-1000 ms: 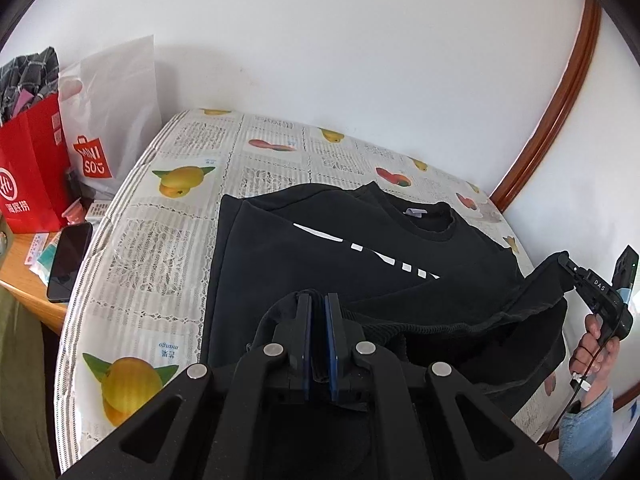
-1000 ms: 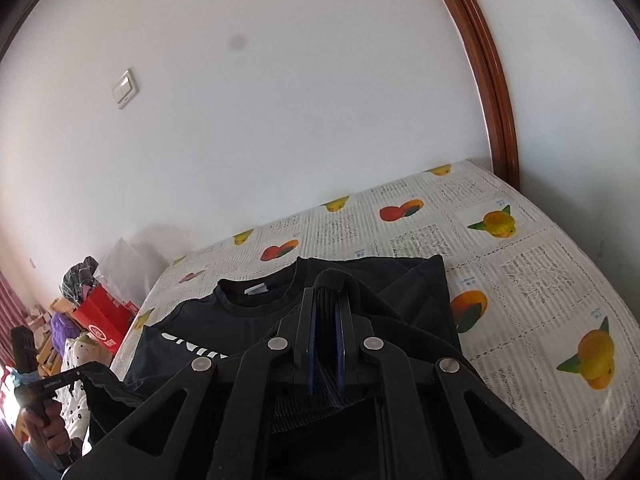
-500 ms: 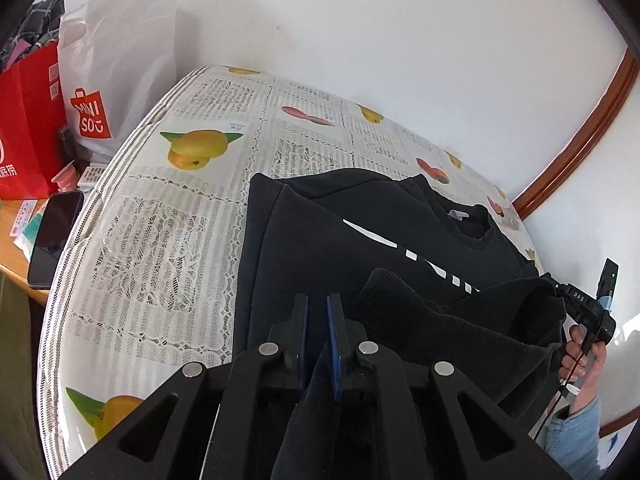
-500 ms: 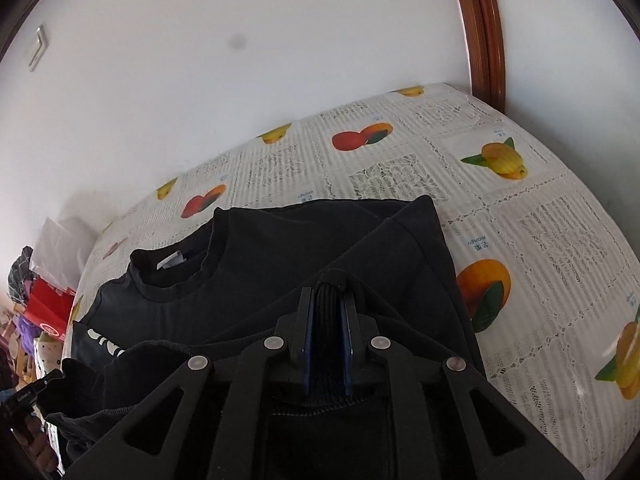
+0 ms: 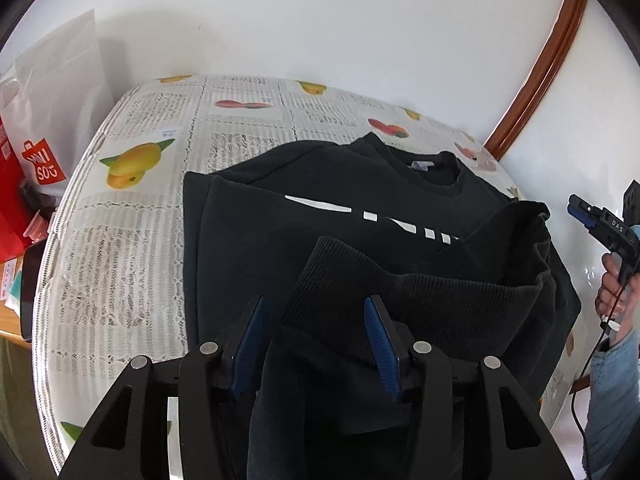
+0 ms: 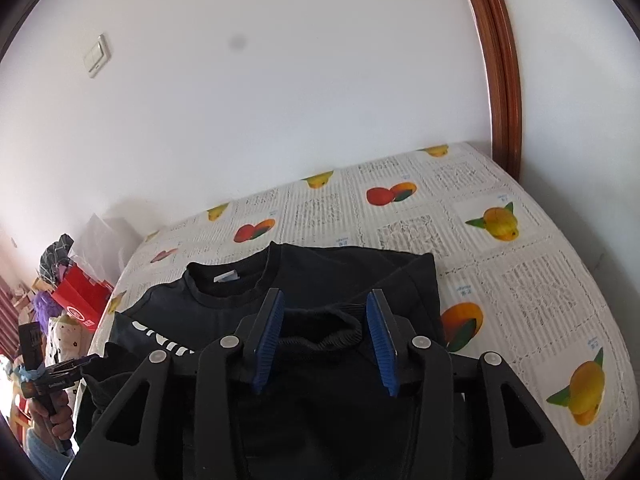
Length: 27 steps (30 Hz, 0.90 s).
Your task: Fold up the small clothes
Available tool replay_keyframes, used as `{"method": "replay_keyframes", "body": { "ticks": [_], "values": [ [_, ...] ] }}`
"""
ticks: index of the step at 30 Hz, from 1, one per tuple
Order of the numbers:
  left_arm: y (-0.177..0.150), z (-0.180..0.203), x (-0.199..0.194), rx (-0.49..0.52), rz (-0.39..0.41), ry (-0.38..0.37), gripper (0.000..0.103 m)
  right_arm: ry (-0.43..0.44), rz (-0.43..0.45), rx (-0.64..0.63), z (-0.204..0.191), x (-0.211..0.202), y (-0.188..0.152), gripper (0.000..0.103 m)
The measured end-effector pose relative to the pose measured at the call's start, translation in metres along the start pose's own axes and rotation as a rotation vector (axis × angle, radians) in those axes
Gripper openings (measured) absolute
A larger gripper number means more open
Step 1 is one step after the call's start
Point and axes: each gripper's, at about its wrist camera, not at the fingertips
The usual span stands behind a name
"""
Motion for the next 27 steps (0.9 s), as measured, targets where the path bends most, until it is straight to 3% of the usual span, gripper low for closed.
{"method": "replay_keyframes", "body": {
  "ticks": [3, 9, 12, 19, 20, 21, 22, 24, 27],
  "values": [
    [-0.002, 0.002, 0.014, -0.010, -0.030, 0.002, 0.039, -0.013, -0.013, -0.053, -0.003, 0.000, 0.000, 0.044],
    [-0.004, 0.009, 0.015, 0.032, -0.001, 0.062, 0.021, -0.038, -0.125, -0.174, -0.001, 0.034, -0.022, 0.048],
    [-0.003, 0.008, 0.012, 0.029, 0.020, 0.094, 0.014, -0.008, -0.183, -0.191, 0.001, 0.057, -0.030, 0.048],
    [-0.002, -0.002, 0.010, -0.045, 0.027, 0.090, 0.012, 0.005, -0.249, -0.234, -0.006, 0.107, -0.034, 0.051],
    [-0.002, -0.001, 0.008, -0.040, 0.035, 0.092, 0.011, 0.000, -0.256, -0.237, -0.006, 0.113, -0.035, 0.047],
    [-0.002, 0.000, 0.004, -0.041, 0.058, 0.083, 0.011, -0.007, -0.261, -0.247, -0.008, 0.117, -0.036, 0.037],
    [-0.001, 0.000, -0.003, -0.049, 0.092, 0.064, 0.011, -0.002, -0.263, -0.268, -0.011, 0.120, -0.036, 0.012],
    [0.002, -0.007, -0.021, -0.094, 0.175, 0.023, 0.010, -0.011, -0.220, -0.324, -0.019, 0.116, -0.035, 0.007],
    [0.011, -0.020, -0.037, -0.147, 0.246, 0.051, 0.010, 0.028, -0.043, -0.312, -0.015, 0.082, -0.016, 0.006]
  ]
}}
Point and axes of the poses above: each gripper's, at about its wrist camera, not at the fingertips, and x roughly the way its jaws point, z to its right, y to its top, and after that the axes turned 10 degrees about z, right-handed
